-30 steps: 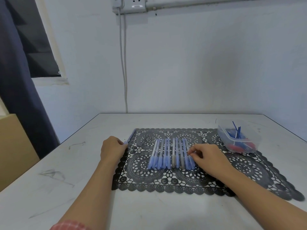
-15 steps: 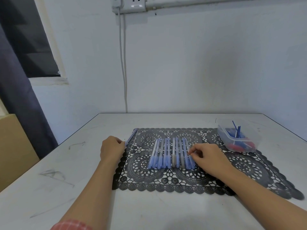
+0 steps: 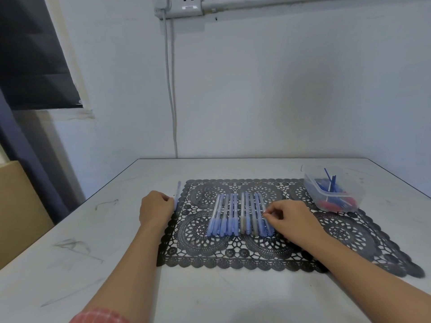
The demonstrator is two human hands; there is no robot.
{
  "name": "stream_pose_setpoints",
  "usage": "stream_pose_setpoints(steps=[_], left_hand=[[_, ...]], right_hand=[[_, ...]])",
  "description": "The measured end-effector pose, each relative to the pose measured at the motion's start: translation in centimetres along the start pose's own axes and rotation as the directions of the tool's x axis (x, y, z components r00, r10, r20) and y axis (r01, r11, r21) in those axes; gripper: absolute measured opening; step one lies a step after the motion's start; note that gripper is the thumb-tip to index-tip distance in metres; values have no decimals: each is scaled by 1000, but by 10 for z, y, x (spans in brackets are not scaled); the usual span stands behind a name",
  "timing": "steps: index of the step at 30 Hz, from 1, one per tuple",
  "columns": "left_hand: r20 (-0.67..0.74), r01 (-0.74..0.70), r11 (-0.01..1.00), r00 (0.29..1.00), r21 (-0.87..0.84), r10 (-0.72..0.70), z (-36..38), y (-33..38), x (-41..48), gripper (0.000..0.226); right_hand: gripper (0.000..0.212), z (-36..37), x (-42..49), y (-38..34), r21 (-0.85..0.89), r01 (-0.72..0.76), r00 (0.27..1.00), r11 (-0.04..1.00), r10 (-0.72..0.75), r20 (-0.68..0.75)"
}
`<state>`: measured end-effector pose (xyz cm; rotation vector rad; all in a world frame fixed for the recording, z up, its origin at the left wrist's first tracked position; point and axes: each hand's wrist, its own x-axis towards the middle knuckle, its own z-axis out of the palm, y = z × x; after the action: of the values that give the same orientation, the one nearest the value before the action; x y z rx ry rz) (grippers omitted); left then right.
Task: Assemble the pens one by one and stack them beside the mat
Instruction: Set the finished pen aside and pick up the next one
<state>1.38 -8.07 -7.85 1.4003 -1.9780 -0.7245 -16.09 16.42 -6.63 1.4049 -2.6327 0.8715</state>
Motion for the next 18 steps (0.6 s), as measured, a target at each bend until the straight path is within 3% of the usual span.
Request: stream_pose_setpoints(steps=[3, 8, 18], left_hand=[[14, -29, 1000, 999, 11, 29, 0, 3, -2, 13], [-16, -31, 999, 999, 31, 32, 2, 0, 1, 21], [-49, -33, 997, 998, 68, 37, 5, 3, -3, 17]], right_hand=[[8, 0, 0, 1, -11, -3, 1000, 1000, 3, -8], [9, 0, 0, 0, -33, -9, 1000, 999, 9, -1], [32, -2, 0, -5, -102, -8, 1000, 995, 8, -3]])
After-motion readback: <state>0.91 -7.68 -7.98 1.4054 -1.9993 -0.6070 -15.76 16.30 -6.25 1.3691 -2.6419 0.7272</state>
